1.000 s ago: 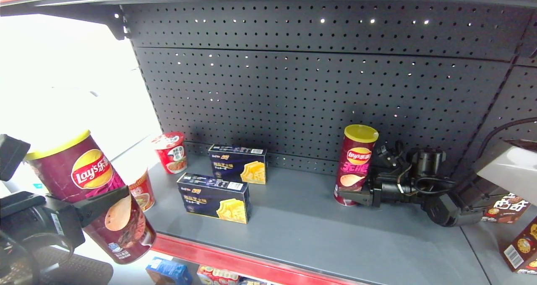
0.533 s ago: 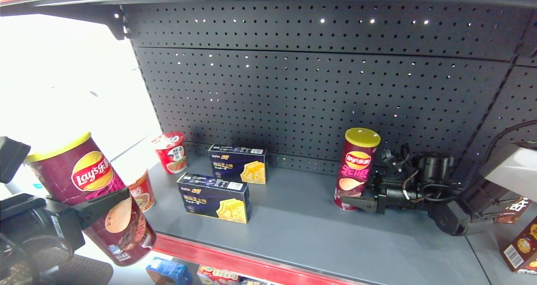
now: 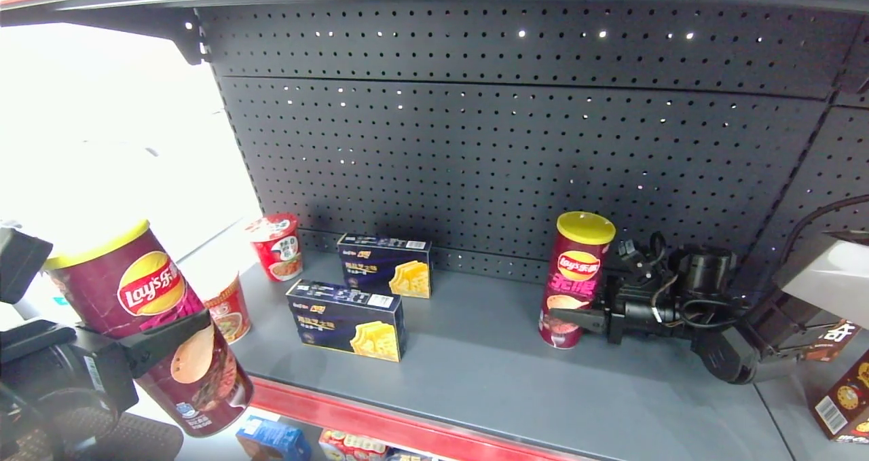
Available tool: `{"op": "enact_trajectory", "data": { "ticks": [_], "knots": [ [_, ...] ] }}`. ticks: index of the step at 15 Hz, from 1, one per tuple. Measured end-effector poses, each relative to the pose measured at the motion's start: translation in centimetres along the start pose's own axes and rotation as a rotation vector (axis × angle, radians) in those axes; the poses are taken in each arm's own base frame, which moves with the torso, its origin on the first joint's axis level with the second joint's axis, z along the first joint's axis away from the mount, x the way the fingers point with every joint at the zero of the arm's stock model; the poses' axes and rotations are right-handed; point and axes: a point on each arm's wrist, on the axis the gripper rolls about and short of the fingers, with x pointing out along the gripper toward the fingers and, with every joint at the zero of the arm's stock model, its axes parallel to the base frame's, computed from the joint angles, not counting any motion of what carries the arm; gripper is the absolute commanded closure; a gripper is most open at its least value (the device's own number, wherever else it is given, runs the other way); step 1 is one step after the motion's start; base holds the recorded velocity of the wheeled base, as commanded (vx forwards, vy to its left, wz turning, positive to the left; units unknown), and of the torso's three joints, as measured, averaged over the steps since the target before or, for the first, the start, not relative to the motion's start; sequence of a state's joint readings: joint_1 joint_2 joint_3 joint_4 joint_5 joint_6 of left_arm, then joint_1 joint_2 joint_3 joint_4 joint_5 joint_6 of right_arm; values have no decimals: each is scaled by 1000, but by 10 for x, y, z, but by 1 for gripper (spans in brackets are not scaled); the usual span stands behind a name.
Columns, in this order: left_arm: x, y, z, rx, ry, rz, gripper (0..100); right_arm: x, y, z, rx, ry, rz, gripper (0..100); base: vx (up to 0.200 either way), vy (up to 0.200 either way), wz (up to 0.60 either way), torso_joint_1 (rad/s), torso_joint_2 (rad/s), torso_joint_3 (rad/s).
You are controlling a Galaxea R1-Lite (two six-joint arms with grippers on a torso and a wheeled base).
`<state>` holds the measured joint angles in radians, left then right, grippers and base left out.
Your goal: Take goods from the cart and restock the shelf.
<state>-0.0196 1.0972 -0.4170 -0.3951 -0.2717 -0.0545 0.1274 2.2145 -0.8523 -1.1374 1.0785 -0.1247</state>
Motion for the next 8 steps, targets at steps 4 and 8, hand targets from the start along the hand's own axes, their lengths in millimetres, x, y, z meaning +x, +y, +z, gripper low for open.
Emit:
{"op": "enact_trajectory", "data": {
  "ticks": [4, 8],
  "knots": [
    [0, 0, 1, 0, -3, -1, 100, 1, 0, -2, 4, 0, 1, 100, 0, 0, 0, 0, 0, 0],
    [0, 0, 2, 2, -8, -1, 100, -4, 8, 0, 9, 4, 2, 100, 0, 0, 0, 0, 0, 0]
  ]
}}
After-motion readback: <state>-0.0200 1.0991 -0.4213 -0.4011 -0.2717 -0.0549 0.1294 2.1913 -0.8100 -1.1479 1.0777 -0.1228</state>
